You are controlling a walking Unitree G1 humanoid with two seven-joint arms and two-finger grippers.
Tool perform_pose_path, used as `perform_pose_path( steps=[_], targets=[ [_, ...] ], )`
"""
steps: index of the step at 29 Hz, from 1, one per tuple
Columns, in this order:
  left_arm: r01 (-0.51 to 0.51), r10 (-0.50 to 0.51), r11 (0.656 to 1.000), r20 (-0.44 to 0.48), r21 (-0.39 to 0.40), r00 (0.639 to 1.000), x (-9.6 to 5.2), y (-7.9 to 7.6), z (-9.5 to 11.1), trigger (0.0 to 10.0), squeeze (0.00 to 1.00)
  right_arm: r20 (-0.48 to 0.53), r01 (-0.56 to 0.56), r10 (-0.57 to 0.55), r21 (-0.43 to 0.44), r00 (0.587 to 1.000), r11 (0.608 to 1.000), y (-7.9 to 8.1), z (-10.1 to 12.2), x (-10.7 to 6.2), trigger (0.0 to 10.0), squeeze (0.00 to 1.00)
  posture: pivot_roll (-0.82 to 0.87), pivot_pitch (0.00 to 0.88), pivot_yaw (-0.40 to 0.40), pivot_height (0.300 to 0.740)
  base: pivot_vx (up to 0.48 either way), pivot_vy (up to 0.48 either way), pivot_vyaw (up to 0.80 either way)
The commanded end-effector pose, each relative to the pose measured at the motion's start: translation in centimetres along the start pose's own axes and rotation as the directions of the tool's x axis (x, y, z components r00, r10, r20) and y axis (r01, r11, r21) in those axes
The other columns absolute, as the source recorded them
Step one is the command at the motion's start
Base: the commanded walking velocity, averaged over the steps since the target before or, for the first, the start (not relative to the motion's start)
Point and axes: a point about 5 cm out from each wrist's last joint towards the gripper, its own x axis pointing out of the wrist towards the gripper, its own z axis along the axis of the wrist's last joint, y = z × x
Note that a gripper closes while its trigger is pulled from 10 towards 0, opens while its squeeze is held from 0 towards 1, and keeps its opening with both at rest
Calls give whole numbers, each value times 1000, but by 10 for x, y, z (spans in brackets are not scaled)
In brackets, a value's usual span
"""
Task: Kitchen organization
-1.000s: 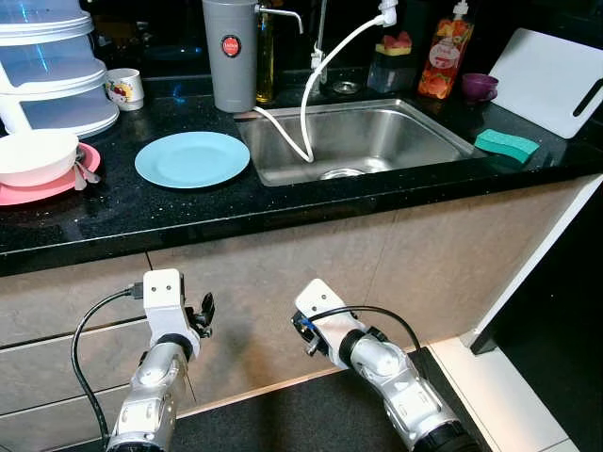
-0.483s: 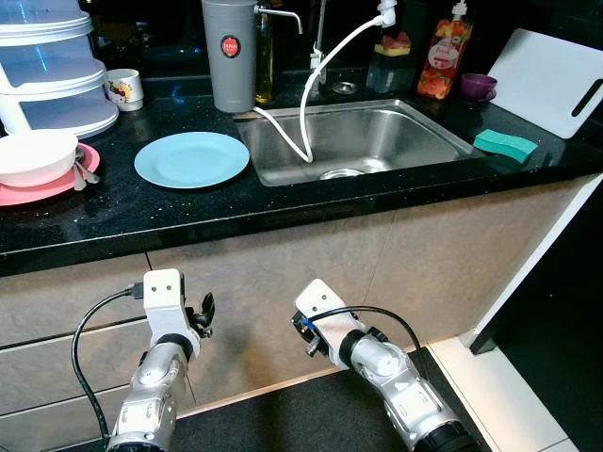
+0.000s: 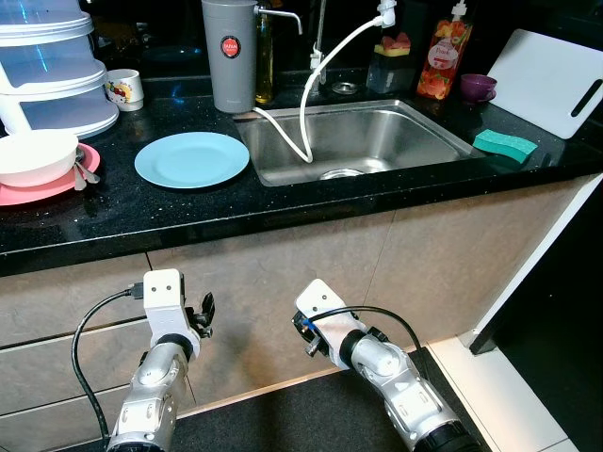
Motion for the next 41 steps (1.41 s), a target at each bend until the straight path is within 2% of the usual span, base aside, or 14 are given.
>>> perform_pose_path(
  steps=[1, 41],
  targets=[
    [-11, 10, 1000, -16, -13, 1000, -2, 1, -5, 10000, 0, -10, -5, 5, 10, 1000, 1000, 0, -4, -2, 10000, 0, -104, 63, -1, 740, 0, 0, 0],
    [-10, 10, 1000, -17, -10, 1000, 0, 1, -4, 10000, 0, -11, -5, 5, 10, 1000, 1000, 0, -3, 0, 10000, 0, -101, 70, 1, 740, 0, 0, 0]
  ],
)
